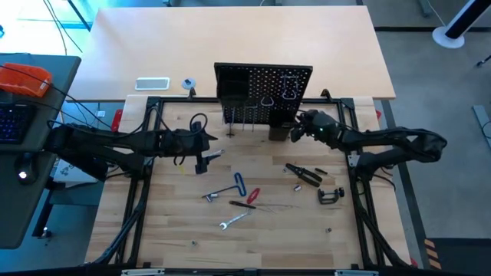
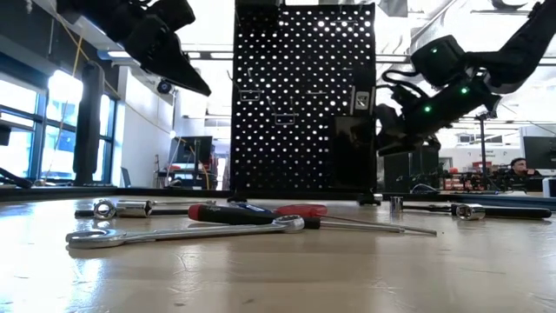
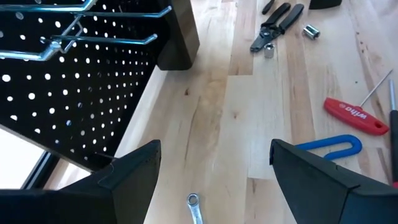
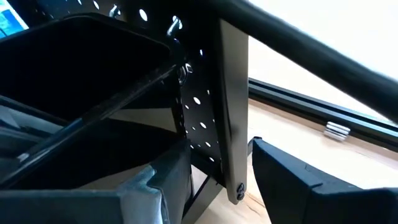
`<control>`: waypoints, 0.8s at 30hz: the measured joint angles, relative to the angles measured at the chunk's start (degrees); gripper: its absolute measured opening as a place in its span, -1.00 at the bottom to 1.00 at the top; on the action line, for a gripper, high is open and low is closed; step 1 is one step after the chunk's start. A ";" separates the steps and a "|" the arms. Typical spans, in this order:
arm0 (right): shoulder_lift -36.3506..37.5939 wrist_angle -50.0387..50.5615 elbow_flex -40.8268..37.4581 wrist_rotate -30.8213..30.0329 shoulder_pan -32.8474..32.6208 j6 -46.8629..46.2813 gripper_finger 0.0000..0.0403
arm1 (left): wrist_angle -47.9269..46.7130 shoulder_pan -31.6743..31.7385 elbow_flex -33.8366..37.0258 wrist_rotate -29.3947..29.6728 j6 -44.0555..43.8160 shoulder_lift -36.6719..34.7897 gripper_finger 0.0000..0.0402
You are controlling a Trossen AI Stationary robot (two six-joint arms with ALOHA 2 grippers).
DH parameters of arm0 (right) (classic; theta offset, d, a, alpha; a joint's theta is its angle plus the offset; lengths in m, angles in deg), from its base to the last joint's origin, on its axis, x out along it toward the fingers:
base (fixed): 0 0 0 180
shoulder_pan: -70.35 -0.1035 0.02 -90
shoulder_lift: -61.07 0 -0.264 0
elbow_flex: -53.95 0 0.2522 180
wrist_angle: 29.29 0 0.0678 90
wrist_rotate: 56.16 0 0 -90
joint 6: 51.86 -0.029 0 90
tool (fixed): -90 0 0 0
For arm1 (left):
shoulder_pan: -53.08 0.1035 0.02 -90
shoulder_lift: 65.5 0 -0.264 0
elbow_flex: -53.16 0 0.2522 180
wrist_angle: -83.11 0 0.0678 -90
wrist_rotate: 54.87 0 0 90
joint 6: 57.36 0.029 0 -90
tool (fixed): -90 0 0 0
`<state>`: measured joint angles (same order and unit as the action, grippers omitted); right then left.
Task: Hang tools onto peg board
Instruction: Adjust the pegboard
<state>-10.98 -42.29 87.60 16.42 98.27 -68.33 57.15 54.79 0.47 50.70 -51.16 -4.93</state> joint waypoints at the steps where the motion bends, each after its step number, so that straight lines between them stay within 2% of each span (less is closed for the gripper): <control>1: -0.74 0.00 0.65 0.25 0.00 0.00 -0.16 | 0.02 0.15 0.00 0.00 0.00 0.00 0.46; 17: -12.85 -0.19 12.38 4.44 -0.21 1.53 -0.16 | -1.58 0.20 0.00 0.02 -0.10 0.00 0.46; 24: -14.87 3.01 14.90 3.48 -0.59 3.13 -0.16 | -2.58 0.20 0.00 0.02 -0.11 0.00 0.46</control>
<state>-25.85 -39.28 102.50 19.90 97.68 -65.20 54.57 54.99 0.47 50.73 -51.27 -4.93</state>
